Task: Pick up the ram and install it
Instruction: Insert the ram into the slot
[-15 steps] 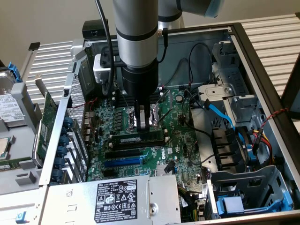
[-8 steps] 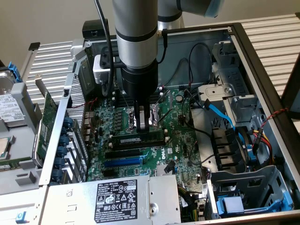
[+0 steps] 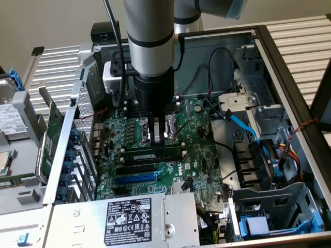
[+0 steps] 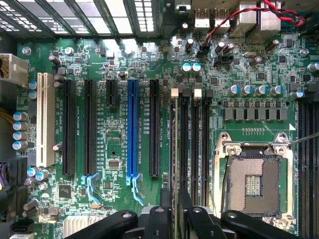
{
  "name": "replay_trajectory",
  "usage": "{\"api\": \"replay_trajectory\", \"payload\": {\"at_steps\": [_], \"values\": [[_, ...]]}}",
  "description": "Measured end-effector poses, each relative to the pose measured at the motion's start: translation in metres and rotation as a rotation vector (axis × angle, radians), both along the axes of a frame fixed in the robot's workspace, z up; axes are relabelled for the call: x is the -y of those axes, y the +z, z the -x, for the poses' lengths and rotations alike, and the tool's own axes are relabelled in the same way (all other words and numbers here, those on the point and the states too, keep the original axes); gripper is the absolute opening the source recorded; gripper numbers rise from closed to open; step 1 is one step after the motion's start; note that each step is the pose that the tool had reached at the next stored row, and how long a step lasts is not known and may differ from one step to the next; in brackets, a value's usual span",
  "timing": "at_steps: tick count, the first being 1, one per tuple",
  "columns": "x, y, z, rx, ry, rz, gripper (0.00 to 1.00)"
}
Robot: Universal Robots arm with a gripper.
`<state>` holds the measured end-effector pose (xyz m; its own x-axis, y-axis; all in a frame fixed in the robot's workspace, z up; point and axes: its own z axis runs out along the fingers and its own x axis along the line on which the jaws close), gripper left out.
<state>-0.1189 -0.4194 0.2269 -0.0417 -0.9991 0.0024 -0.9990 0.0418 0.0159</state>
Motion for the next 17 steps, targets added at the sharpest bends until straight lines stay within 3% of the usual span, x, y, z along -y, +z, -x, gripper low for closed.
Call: {"api": "replay_trajectory", "payload": {"at_steps": [3, 17], "values": [[0.0000, 0.0001, 0.0000, 0.0001, 0.000, -0.0001, 0.33], [0.0000, 0.0090, 0.0049, 0.0001, 0.000, -0.0001, 0.33]]}}
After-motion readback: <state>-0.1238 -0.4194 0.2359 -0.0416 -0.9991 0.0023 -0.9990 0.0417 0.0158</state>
